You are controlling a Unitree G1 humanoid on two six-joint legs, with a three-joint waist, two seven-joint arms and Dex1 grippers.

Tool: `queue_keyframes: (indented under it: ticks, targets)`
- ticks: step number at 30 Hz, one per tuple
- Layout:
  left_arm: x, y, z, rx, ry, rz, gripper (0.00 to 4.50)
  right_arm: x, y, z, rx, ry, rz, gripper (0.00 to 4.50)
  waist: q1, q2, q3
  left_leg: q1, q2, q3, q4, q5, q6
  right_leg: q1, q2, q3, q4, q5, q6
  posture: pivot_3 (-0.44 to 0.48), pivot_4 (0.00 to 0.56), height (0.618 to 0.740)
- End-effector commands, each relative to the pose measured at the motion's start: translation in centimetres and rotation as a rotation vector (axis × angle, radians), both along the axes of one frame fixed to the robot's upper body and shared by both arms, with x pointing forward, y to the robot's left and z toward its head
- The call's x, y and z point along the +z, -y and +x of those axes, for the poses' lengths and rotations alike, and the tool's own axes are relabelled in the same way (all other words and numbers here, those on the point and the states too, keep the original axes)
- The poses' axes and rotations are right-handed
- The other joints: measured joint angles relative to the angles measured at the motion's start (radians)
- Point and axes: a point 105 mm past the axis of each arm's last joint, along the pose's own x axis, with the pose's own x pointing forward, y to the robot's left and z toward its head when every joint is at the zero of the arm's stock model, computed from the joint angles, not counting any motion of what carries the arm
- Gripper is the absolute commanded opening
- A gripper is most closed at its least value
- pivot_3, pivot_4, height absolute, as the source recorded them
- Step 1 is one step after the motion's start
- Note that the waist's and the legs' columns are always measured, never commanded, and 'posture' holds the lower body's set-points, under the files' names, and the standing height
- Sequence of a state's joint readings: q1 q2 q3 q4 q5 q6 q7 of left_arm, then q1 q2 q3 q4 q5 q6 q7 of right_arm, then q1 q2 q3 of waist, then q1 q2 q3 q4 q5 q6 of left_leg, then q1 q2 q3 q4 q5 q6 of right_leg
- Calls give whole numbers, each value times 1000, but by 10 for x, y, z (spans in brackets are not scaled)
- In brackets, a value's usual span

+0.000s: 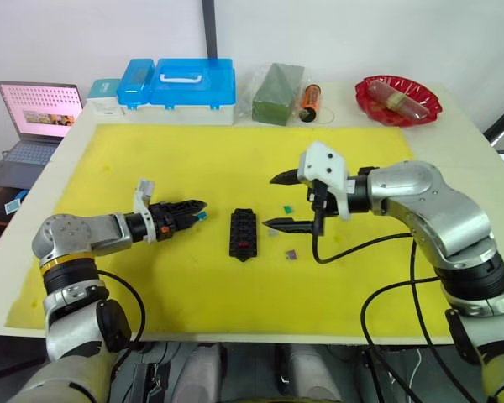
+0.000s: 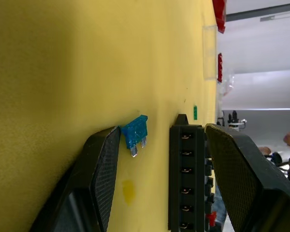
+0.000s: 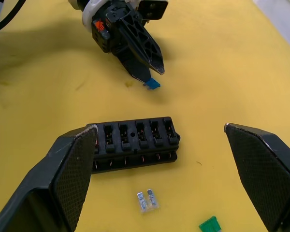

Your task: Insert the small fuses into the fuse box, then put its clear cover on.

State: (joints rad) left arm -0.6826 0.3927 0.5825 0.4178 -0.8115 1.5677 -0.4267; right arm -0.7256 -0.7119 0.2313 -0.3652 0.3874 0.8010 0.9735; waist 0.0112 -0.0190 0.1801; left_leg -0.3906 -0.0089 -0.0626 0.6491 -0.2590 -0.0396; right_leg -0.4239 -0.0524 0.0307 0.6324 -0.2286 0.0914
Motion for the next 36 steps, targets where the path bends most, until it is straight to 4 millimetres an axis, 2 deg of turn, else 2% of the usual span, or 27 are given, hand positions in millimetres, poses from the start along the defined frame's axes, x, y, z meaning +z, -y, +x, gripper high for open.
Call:
queue_keyframes:
  ticks: [1,2,3,6,16,19,27,32,36]
  targets:
    - [-9,4,-1,-13,-33,54,2935,15,-7,-4,29,64,15,4500,0,0,0,0,0,0,0,0,0,0,0,0,0,0,0,0,150,740]
    - [-9,3,-1,-12,-33,58,2935,15,-7,-4,29,64,15,4500,0,0,0,0,0,0,0,0,0,0,0,0,0,0,0,0,150,740]
    - [-10,3,-1,-10,-33,62,2746,15,-7,-4,29,64,15,4500,0,0,0,0,0,0,0,0,0,0,0,0,0,0,0,0,150,740]
    - [-13,4,-3,-17,-32,85,1988,15,-7,-4,29,64,15,4500,0,0,0,0,0,0,0,0,0,0,0,0,0,0,0,0,150,740]
    - [-21,-1,-6,-6,-40,137,1988,16,-6,-3,28,67,13,4500,-2,0,0,0,0,0,0,0,0,0,0,0,0,0,0,0,150,740]
    - [-21,-2,-5,2,-33,142,1401,16,-6,-3,30,68,13,4500,-3,0,0,0,0,0,0,0,0,0,0,0,0,0,0,0,150,740]
    - [-20,-4,-5,11,-24,146,1401,16,-6,-2,33,67,11,4500,-5,0,0,0,0,0,-1,0,0,0,0,-1,0,0,0,0,150,740]
    - [-19,-2,-4,12,-5,143,227,16,-6,-1,37,66,8,4500,-8,0,0,0,0,0,-1,0,0,0,0,-1,0,0,0,0,150,740]
    - [-20,-2,-6,16,1,145,227,16,-6,-1,41,66,6,4500,-12,0,0,0,1,0,-1,0,0,0,0,-1,0,0,0,0,150,740]
